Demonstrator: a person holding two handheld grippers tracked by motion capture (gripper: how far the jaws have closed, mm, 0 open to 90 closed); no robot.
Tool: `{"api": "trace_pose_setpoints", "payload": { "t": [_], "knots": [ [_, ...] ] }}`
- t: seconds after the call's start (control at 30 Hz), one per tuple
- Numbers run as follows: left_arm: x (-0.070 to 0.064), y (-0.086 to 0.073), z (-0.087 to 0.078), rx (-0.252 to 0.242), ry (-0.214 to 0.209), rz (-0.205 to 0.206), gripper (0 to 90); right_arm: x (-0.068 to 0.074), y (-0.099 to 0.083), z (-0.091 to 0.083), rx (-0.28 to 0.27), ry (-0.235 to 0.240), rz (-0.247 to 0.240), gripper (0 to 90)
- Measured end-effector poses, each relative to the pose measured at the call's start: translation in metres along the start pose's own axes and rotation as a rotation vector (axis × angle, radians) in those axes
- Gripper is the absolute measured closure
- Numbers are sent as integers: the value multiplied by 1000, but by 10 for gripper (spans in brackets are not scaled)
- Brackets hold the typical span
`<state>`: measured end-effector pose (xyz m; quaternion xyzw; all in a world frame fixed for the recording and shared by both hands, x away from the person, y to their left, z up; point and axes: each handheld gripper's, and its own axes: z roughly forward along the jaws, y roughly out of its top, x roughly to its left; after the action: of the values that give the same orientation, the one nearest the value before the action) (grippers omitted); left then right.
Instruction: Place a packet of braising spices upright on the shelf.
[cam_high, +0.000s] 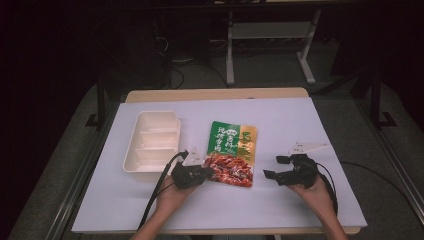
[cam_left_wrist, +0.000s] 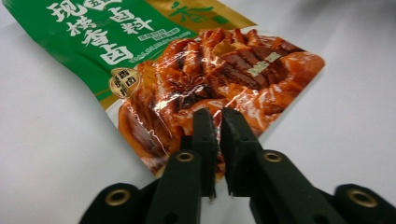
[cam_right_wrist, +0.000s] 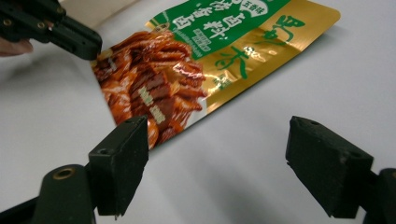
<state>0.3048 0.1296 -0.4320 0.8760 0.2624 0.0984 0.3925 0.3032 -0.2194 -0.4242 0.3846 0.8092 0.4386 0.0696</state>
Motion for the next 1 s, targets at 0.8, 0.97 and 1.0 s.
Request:
{"api": "trace_pose_setpoints", "payload": {
  "t": [0.8,0.97,1.0],
  "knots": [
    [2,1,17,99,23,32,899,-29,102,56,151,-24,-4,209],
    [2,1,17,103,19,40,899,-45,104,74,191,-48,37,215],
    [2,1,17,102,20,39,899,-48,103,76,201,-54,42,215]
  ]
}}
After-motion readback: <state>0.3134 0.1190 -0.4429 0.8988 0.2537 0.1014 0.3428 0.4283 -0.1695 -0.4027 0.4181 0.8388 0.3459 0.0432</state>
